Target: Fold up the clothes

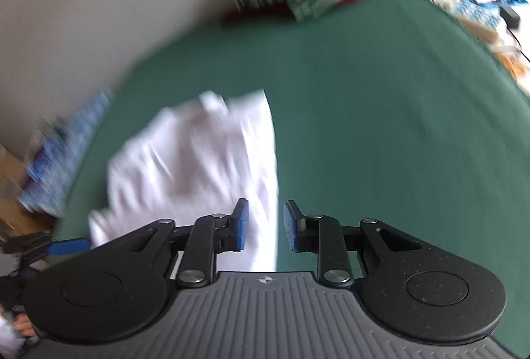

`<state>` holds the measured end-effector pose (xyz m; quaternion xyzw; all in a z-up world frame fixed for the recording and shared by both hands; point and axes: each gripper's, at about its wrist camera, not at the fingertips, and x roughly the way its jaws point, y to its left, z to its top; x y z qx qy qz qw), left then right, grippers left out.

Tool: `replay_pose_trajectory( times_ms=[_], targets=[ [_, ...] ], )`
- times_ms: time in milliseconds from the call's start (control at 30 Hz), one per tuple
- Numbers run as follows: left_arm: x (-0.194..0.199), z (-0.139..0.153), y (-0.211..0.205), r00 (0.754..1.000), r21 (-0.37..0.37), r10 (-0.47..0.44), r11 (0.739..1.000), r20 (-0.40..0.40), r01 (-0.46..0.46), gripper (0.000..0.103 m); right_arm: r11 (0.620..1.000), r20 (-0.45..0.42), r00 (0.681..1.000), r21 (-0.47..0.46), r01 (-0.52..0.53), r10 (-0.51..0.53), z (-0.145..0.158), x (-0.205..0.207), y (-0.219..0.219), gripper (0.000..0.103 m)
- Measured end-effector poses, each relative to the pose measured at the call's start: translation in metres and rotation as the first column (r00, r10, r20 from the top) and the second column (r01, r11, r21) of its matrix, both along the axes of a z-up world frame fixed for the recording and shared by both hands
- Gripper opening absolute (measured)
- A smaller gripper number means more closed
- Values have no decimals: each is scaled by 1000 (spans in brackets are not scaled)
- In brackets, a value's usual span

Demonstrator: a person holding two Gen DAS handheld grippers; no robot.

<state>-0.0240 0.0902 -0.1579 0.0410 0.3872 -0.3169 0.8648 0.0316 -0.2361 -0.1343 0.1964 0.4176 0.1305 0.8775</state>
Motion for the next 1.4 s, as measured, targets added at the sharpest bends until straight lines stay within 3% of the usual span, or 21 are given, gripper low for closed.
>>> replay_pose_trajectory(
  times_ms=[67, 100, 367, 567, 833, 867, 933, 967, 1100, 1167, 1233, 1400],
  targets=[
    [26, -4, 3, 999, -23, 11, 1000, -30, -11, 80, 999, 7, 999, 34, -36, 36, 11, 23, -2, 55],
    [39, -6, 5, 999, -34, 16, 999, -45, -17, 80, 997, 4, 998, 37, -61, 61, 12, 37, -1, 58],
    [135, -23, 17, 986, -114, 45, 991, -160, -64, 76, 972, -157, 960, 75, -221, 230, -14, 125, -3, 58],
    [142, -32, 14, 982, -126, 28, 991, -185, -52, 79, 937, -210, 920, 183, -296, 332, -34, 143, -8, 58],
    [147, -35, 8, 988, -143, 11, 989, -155, -33, 75, 880, -191, 877, 284, -381, 441, -44, 161, 4, 59],
    [146, -35, 8, 988, -148, 6, 989, -154, -29, 74, 870, -185, 870, 295, -395, 457, -45, 164, 6, 58],
    [148, -35, 4, 986, -167, -14, 986, -169, -15, 56, 853, -173, 856, 306, -423, 487, -47, 168, 12, 58],
    [148, -35, 2, 986, -164, -20, 987, -165, -8, 54, 847, -167, 850, 302, -437, 499, -47, 170, 16, 55],
    [143, -35, 1, 991, -139, -36, 990, -129, 18, 47, 822, -180, 812, 266, -503, 555, -45, 175, 24, 35],
    [145, -35, 5, 991, -142, -31, 990, -130, 12, 33, 818, -185, 802, 239, -523, 567, -43, 174, 25, 18],
    [146, -32, 8, 992, -153, -24, 988, -127, 5, 14, 818, -176, 804, 227, -528, 568, -38, 172, 24, 16],
    [137, -9, 6, 997, -157, -51, 987, -53, 43, 8, 813, -107, 812, 201, -547, 573, -16, 161, 28, 14]
  ],
)
